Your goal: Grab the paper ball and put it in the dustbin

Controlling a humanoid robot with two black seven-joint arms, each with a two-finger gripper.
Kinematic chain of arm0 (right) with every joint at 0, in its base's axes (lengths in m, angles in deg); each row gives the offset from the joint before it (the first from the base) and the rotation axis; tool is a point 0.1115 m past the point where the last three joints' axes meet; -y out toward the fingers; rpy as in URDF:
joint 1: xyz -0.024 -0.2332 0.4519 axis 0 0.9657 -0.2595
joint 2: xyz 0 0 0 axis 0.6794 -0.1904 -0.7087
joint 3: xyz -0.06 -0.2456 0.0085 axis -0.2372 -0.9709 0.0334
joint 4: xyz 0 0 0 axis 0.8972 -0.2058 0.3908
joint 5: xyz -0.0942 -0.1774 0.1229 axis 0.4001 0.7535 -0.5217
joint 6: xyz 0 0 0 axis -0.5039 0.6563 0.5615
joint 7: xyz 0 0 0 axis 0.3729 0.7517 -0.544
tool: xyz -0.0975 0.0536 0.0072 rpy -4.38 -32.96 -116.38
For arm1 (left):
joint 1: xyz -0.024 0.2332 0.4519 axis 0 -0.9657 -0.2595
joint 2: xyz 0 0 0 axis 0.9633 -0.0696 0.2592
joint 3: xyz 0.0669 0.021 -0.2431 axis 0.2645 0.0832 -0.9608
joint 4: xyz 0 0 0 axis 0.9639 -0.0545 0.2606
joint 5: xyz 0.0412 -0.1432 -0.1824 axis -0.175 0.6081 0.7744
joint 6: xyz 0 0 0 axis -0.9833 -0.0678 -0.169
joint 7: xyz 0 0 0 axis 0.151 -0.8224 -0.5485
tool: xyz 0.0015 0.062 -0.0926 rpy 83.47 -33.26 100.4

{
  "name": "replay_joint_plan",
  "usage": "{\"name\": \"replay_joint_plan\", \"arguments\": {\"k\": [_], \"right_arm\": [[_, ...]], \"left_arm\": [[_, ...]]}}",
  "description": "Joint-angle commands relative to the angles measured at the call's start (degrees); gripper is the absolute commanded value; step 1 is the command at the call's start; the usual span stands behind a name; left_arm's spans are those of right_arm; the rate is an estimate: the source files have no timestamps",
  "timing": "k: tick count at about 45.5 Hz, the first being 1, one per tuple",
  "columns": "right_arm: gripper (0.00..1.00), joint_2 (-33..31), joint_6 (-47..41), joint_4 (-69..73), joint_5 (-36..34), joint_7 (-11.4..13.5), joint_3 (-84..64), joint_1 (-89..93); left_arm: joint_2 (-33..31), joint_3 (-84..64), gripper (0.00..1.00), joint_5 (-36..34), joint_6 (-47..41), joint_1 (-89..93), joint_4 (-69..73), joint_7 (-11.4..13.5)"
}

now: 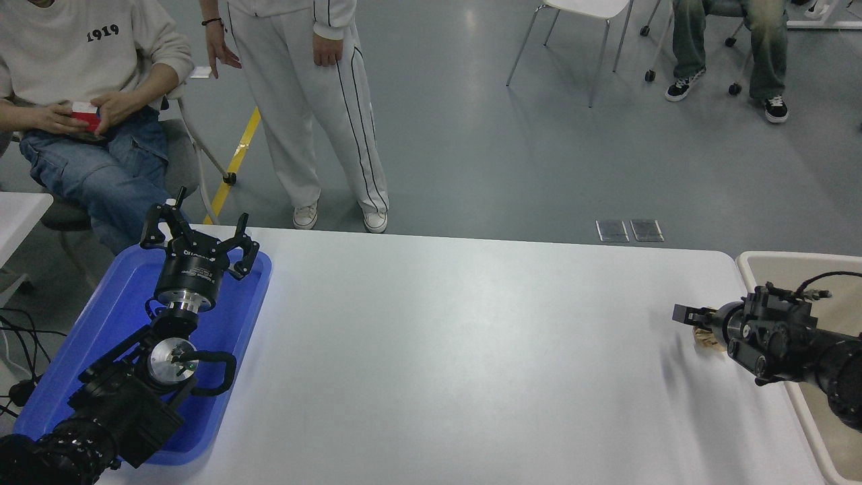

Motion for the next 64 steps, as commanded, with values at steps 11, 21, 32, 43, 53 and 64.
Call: {"name": "replay_joint_plan", "arguments": {"k": [11, 21, 32, 43, 53, 64], "right_arm": [[0.88, 0.71, 4.13, -1.06, -0.17, 0.11, 2.93, 2.97], [0.49, 0.79, 4.04, -0.97, -0.26, 0.11, 3.01, 3.15], [0.00, 0.88, 4.04, -0.45, -0.34, 0.11, 3.98, 4.20], [0.00, 0.27, 4.04, -0.36, -0.34, 0.11, 9.70, 4.64], [0.00, -1.13, 4.04, 3.15, -0.43, 0.11, 9.78, 1.31], [0.00, -10.89, 2.98, 20.98, 0.71, 0.02, 8.20, -8.80]], "left_arm": [[0.00, 0.00, 1.00, 0.00, 0.00, 0.00, 0.00, 0.00], [0.00, 0.00, 1.00, 0.00, 0.00, 0.00, 0.00, 0.00], [0.00, 0.00, 1.00, 0.00, 0.00, 0.00, 0.00, 0.00], [0.00, 0.00, 1.00, 0.00, 0.00, 0.00, 0.00, 0.00], [0.00, 0.00, 1.00, 0.00, 0.00, 0.00, 0.00, 0.00], [0.00, 0.00, 1.00, 0.00, 0.00, 0.00, 0.00, 0.00]]}}
